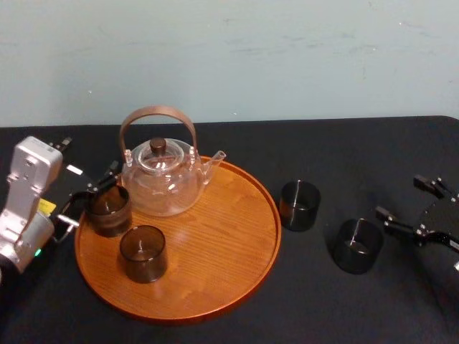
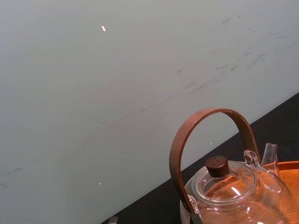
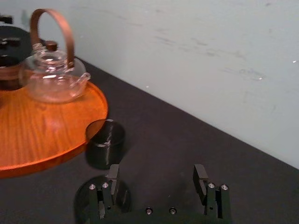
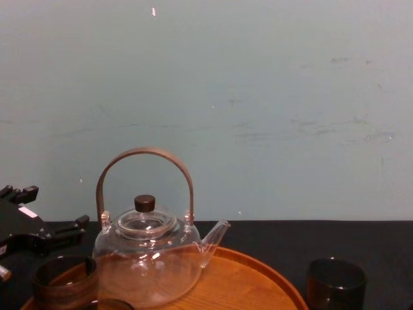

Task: Pick up the glass from the table and place it on the tray.

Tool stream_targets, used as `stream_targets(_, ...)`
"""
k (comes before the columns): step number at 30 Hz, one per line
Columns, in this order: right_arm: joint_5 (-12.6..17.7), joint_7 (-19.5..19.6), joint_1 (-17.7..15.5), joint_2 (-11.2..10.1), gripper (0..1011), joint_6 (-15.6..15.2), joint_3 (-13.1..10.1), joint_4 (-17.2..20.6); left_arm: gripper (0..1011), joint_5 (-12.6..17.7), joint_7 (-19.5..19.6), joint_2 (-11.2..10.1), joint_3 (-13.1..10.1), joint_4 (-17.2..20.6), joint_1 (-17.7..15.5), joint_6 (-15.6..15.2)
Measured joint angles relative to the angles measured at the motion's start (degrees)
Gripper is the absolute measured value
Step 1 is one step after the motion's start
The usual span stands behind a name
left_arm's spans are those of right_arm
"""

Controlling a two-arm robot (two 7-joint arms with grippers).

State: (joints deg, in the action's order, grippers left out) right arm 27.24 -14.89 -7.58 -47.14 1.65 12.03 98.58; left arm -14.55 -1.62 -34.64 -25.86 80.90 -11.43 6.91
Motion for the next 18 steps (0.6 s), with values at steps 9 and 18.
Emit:
stream_targets(9, 0.9, -4.1, -5.3, -3.3, 1002, 0.5, -2.9, 2.7, 1001, 0.0, 0.0, 0.0, 0.0, 0.0, 0.0, 0.0)
stream_targets(18, 0.1, -7.3, -7.3, -4.5, 1002, 0.1, -3.5, 3.2, 1002, 0.0, 0.0, 0.0, 0.0, 0.0, 0.0, 0.0)
